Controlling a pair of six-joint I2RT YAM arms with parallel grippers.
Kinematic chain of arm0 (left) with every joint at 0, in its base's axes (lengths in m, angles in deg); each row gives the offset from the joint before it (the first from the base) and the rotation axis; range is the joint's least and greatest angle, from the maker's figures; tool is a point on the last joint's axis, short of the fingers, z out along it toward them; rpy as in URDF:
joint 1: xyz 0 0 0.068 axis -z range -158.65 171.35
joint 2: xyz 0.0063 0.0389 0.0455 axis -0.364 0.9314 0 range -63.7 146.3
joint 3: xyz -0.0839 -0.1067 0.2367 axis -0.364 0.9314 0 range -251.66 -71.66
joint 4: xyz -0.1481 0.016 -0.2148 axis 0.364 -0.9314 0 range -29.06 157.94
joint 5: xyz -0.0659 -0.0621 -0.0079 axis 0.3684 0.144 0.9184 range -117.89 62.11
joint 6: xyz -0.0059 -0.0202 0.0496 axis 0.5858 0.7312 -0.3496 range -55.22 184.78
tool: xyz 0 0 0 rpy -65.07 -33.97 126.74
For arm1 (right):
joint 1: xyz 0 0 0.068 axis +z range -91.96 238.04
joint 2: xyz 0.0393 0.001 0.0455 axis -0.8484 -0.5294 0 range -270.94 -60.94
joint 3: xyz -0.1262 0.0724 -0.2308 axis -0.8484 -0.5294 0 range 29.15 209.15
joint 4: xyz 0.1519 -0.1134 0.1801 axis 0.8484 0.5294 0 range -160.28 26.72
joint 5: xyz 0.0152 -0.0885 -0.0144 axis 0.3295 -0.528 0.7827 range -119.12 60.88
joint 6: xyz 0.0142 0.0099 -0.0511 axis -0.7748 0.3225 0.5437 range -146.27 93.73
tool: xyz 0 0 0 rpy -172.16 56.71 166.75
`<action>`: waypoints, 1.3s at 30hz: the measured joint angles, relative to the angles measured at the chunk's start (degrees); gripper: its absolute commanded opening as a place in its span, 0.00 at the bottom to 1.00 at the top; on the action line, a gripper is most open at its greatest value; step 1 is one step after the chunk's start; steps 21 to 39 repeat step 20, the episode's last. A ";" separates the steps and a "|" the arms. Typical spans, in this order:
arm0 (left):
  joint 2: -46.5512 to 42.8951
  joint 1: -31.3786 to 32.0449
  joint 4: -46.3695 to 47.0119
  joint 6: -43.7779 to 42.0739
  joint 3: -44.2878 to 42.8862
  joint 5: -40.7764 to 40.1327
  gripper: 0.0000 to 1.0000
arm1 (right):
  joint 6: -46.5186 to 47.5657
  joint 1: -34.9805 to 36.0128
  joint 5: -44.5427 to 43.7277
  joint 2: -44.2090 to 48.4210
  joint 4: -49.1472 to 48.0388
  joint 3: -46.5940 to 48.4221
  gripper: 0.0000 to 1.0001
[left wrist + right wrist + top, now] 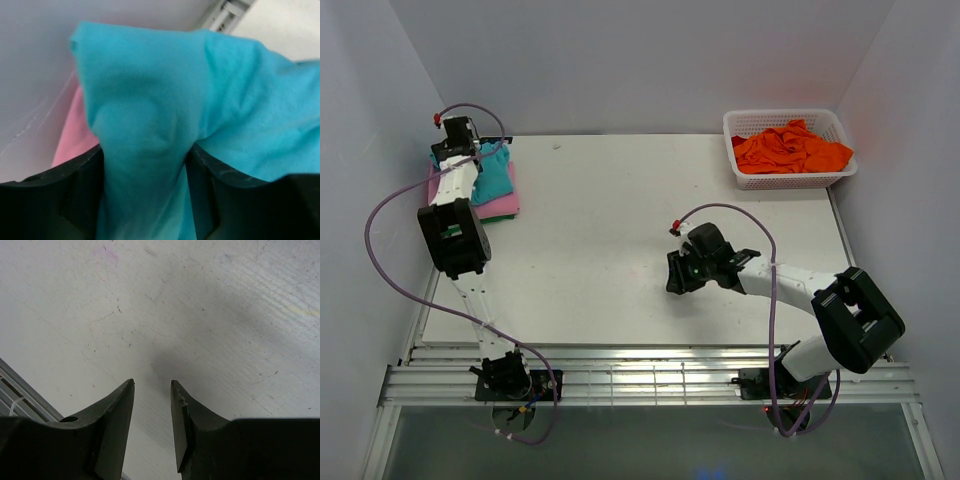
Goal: Fold and stack the t-shirts
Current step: Neatly place the folded tshirt to the corner
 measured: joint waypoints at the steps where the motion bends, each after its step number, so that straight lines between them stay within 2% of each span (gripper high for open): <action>1: 0.00 -0.02 0.04 0.07 -0.33 -1.29 0.71 | 0.02 0.00 0.02 0.00 0.04 -0.28 0.42; 3: 0.00 -0.04 -0.02 0.17 -1.46 -3.74 0.71 | 0.07 0.00 0.02 0.00 0.02 -0.79 0.42; 4: 0.00 -0.02 -0.04 0.13 -2.29 -4.79 0.75 | 0.07 0.00 0.02 0.00 0.00 -1.01 0.42; 5: 0.00 0.04 0.13 0.02 -3.28 -6.08 0.98 | 0.07 0.00 0.02 0.00 0.02 -1.22 0.41; 10: -1.42 1.46 2.91 -1.49 -5.55 -14.58 0.98 | 0.04 0.00 -0.17 0.00 0.11 -1.66 0.41; 12: -3.19 2.78 6.71 -3.82 -4.20 -18.71 0.98 | 0.04 0.00 -0.81 0.22 0.22 -1.66 0.41; 17: -15.63 9.77 19.17 -11.65 6.71 -24.13 0.98 | 0.00 0.00 -2.99 3.21 1.79 -1.49 0.40; 20: -24.68 16.55 21.16 -10.78 9.57 -22.34 0.98 | -0.11 0.11 -4.90 5.25 2.62 -0.11 0.38; 39: -24.68 16.55 21.16 -10.78 9.57 -22.34 0.98 | -0.11 0.11 -4.90 5.25 2.62 -0.11 0.38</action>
